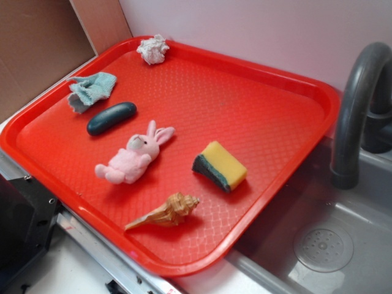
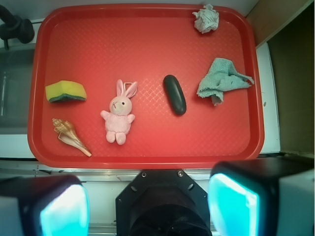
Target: Grab the green sponge.
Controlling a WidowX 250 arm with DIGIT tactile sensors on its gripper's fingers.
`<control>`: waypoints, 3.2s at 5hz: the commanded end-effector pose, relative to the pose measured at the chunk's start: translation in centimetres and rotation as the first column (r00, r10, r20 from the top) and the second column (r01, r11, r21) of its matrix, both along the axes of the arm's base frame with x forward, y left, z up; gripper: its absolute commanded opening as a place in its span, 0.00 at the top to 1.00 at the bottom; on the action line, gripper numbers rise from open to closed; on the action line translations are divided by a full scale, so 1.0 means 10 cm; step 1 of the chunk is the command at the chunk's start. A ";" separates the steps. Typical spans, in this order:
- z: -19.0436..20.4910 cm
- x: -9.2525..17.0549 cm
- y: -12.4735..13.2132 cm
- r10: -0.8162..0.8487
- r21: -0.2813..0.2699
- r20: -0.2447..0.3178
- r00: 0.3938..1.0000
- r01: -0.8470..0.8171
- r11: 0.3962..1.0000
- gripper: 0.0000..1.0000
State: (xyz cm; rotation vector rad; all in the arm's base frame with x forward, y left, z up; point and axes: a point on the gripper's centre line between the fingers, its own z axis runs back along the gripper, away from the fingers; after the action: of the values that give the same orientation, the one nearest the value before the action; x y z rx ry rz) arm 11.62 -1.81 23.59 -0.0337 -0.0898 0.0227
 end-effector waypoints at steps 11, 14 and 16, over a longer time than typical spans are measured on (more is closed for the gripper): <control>-1.68 1.03 -1.26 -0.987 0.083 -0.044 0.153 0.985 0.149 0.00; -1.94 1.02 -1.25 -0.984 0.041 -0.114 0.137 0.990 0.133 0.00; -2.01 0.99 -1.35 -0.993 0.017 -0.097 0.060 0.998 0.059 1.00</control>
State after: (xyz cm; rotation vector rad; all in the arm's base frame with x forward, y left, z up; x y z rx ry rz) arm 22.09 -14.45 2.28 -0.0131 0.0745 -1.4695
